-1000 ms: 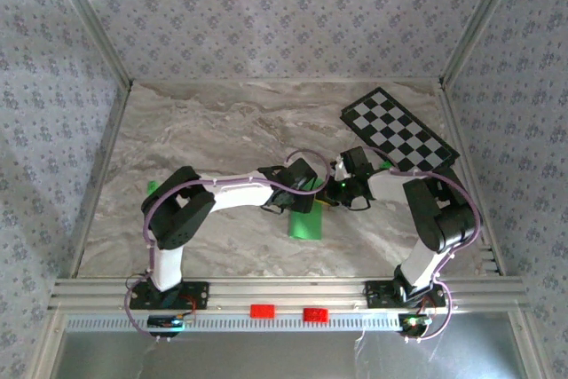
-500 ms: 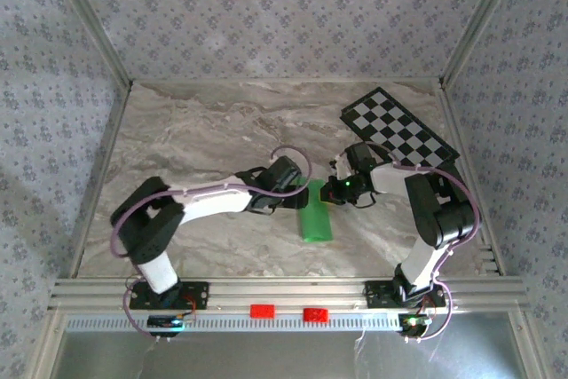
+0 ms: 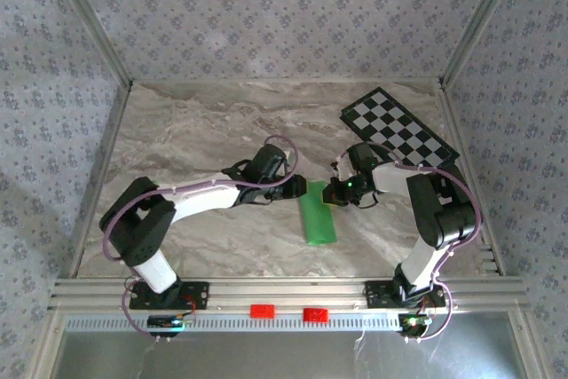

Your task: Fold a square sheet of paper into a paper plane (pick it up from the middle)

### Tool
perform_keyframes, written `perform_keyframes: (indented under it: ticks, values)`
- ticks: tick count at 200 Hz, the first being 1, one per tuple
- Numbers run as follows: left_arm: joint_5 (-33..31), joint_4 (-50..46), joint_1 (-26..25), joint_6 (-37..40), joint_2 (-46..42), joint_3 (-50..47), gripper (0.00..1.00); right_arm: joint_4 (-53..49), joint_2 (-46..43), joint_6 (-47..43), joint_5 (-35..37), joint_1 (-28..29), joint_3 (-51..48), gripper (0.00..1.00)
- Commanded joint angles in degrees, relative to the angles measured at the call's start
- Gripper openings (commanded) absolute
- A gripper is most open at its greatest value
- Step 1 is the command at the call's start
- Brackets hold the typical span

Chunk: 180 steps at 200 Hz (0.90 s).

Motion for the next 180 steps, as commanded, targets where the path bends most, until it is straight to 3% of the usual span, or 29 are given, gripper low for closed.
perform_keyframes:
  ticks: [1,34,71,180]
  values:
    - [0.5,-0.7,-1.4,-1.8,1.7,1.9,0.50,-6.5,1.8,-1.0,6.0,-0.7,-2.1,0.00]
    - [-4.4,-8.2,-3.0,-1.2,3.4,4.6,0.62,-6.1,2.0,-0.5,5.3,-1.0,-2.1,0.00]
    - [-1.8,-7.6,-3.5,-0.7,6.5,5.9,0.62,-6.0,2.0,-0.4,4.7,-1.2,-2.3,0.00]
    - [-1.9,-6.2,-5.2,-3.3,10.2,6.8,0.58,-5.4,1.8,-0.1,3.9,-1.8,-2.7,0.00]
